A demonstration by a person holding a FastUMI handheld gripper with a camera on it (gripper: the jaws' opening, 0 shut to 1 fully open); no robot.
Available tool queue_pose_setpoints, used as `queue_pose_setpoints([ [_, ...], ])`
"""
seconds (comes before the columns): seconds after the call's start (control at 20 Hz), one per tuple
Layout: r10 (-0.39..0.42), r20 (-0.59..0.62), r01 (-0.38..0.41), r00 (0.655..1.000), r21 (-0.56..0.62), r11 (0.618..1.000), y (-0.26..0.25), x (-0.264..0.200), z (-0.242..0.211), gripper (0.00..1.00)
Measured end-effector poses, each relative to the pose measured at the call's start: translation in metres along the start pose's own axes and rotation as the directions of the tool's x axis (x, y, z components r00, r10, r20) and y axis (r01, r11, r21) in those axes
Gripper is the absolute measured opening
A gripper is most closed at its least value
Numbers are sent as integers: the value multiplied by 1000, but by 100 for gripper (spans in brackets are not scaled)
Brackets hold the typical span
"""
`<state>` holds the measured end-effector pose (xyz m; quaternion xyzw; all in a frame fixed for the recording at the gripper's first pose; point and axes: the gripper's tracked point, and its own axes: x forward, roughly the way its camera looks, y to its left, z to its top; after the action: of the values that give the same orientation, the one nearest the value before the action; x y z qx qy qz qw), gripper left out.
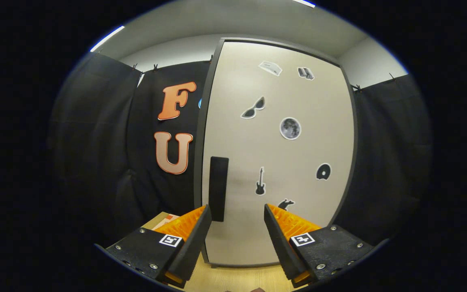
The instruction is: Open the shoe cabinet door, grab the shoes and put them into the shoe cabinet, then close the shoe cabinet door.
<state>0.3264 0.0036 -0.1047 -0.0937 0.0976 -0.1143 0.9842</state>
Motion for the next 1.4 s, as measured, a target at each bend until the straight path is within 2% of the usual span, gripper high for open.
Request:
queue_pose_setpoints([
  [0.2,-52,-45,51,998,-20,998,-38,-43,-15,82],
  [0.45,-66,-36,66,997,-1,998,-75,-79,-18,83],
  [0.65,-33,-5,33,999,50,998,-103,-102,-13,83],
  [0.9,44,41,-48,998,99,994,-131,-127,-7,82],
  [1.15,45,64,-49,997,62,997,-145,-151,4,82],
  [1.4,9,86,-18,996,102,995,-147,-165,16,82],
])
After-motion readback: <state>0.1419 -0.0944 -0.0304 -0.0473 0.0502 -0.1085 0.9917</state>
